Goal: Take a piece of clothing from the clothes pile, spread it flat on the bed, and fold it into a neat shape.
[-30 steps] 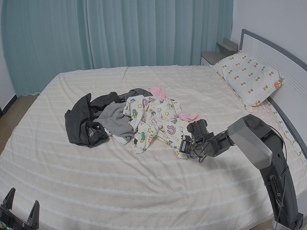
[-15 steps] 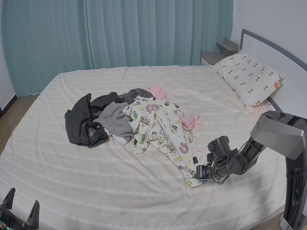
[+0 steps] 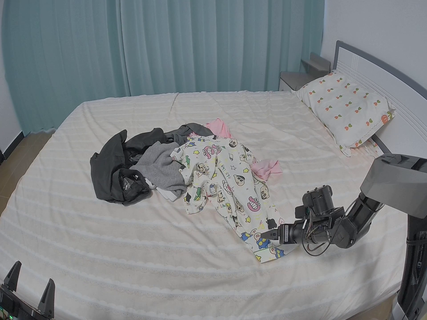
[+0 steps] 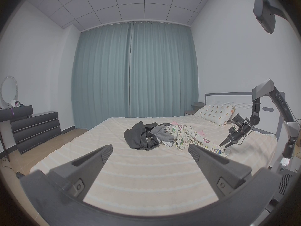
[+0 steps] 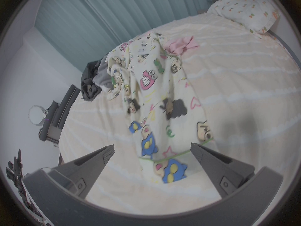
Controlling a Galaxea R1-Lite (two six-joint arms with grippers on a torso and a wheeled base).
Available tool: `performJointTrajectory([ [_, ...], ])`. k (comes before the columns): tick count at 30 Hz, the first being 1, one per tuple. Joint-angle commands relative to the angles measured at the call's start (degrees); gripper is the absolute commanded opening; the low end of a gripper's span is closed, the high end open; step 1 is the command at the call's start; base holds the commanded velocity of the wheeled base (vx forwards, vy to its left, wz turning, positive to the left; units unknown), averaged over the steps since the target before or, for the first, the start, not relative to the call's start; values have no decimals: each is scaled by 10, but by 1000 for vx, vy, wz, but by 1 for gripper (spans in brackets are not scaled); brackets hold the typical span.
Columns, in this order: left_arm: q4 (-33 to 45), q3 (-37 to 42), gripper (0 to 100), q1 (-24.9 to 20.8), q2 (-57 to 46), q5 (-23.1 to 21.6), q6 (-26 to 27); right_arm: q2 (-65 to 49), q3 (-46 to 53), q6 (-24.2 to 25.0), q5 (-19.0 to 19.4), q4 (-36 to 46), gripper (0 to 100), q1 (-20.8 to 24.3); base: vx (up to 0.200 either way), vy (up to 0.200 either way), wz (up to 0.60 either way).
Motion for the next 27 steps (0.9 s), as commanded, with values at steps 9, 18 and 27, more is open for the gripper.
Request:
performJointTrajectory([
  [9,0,10,100,0,-9,0,0,68,-33,-43,34,-12,100,-49,0,0,0],
  [18,0,10,100,0,-9,0,0,91,-67,-45,57,-11,100,-43,0,0,0],
  [27,0,10,100,0,-9,0,0,103,-69,-55,84,-12,100,-33,0,0,0],
])
